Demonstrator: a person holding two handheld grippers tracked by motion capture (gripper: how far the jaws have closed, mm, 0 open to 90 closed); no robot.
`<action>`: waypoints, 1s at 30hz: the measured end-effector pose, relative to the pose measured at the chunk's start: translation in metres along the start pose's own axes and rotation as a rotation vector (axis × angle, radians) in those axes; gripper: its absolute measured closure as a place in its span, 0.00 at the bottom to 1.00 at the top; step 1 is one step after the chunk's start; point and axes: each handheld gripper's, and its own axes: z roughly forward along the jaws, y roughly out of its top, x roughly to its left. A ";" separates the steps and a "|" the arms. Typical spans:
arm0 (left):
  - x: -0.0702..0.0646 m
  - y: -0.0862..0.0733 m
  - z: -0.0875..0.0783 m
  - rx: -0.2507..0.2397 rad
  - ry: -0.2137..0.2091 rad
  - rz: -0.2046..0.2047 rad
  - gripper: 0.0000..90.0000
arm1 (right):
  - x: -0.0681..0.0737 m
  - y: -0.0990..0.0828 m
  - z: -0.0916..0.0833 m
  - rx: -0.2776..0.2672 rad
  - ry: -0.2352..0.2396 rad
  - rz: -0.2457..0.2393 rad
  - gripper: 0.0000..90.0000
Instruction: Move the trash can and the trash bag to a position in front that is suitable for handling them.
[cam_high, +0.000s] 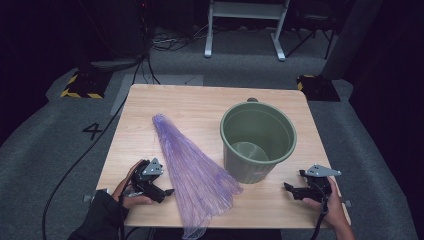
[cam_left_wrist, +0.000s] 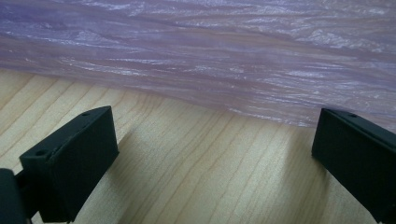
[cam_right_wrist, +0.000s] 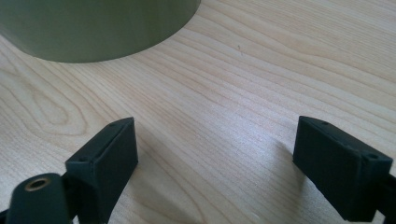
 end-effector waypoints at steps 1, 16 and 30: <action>0.000 0.000 0.000 0.001 0.000 0.000 0.00 | 0.000 0.000 0.000 0.000 0.000 -0.001 0.15; 0.000 0.001 0.000 0.003 0.004 -0.005 0.00 | 0.007 0.005 -0.003 -0.057 0.032 -0.011 0.18; -0.001 0.000 0.000 0.003 0.005 -0.005 0.00 | 0.050 0.035 0.006 -0.136 0.114 -0.102 0.19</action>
